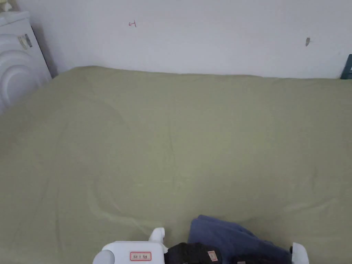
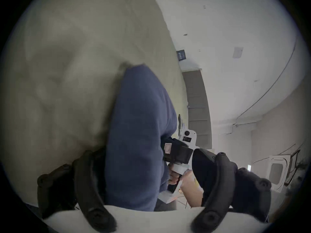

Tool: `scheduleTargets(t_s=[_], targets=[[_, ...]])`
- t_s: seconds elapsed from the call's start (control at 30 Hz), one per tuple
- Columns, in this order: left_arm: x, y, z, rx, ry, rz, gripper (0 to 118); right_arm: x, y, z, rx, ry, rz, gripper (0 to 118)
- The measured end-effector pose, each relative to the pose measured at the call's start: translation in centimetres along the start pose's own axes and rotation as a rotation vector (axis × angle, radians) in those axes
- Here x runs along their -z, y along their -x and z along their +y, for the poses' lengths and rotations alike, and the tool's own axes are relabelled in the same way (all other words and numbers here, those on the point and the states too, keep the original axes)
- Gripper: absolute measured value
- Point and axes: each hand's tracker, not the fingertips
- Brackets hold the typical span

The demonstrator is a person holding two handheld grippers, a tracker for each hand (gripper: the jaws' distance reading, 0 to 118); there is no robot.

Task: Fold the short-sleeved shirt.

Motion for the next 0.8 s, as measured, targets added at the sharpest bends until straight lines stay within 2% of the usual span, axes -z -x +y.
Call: scheduleTargets(t_s=[0.03, 0.07, 0.1, 0.13, 0.17, 0.27, 0.4, 0.53, 0.63, 0.8], targets=[[-0.1, -0.3, -0.1, 0.015, 0.004, 0.012, 71, 0.0, 0.1, -0.1, -0.002, 0.000, -0.002, 0], [-0.1, -0.5, -0.1, 0.038, 0.017, 0.054, 71, 0.0, 0.2, 0.0, -0.007, -0.002, -0.006, 0], [0.1, -0.4, -0.1, 0.055, 0.021, 0.174, 30, -0.1, 0.3, 0.0, -0.012, -0.005, -0.008, 0], [0.0, 0.2, -0.1, 0.049, 0.011, 0.221, 23, -0.2, 0.5, 0.0, -0.020, -0.003, -0.021, 0], [-0.2, 0.5, 0.0, 0.026, 0.019, 0.069, 23, -0.2, 0.6, -0.1, -0.032, 0.002, -0.031, 0], [-0.6, -0.6, -0.1, 0.165, 0.006, 0.151, 23, -0.8, 1.4, -0.1, -0.090, -0.011, -0.068, 0], [-3.8, -0.6, 1.1, 0.161, -0.015, 0.126, 23, -2.7, 2.6, 0.0, -0.128, -0.049, -0.160, 0], [-11.6, 0.4, 5.3, 0.195, -0.052, 0.163, 23, -4.7, 3.8, 0.1, -0.149, -0.093, -0.141, 0], [-19.2, 0.0, 9.3, 0.259, -0.121, 0.297, 23, -5.4, 4.9, -0.1, -0.180, -0.103, -0.165, 0], [-32.0, -0.5, 14.6, 0.220, -0.213, 0.449, 23, -5.5, 6.4, -1.6, -0.202, -0.088, -0.205, 0]])
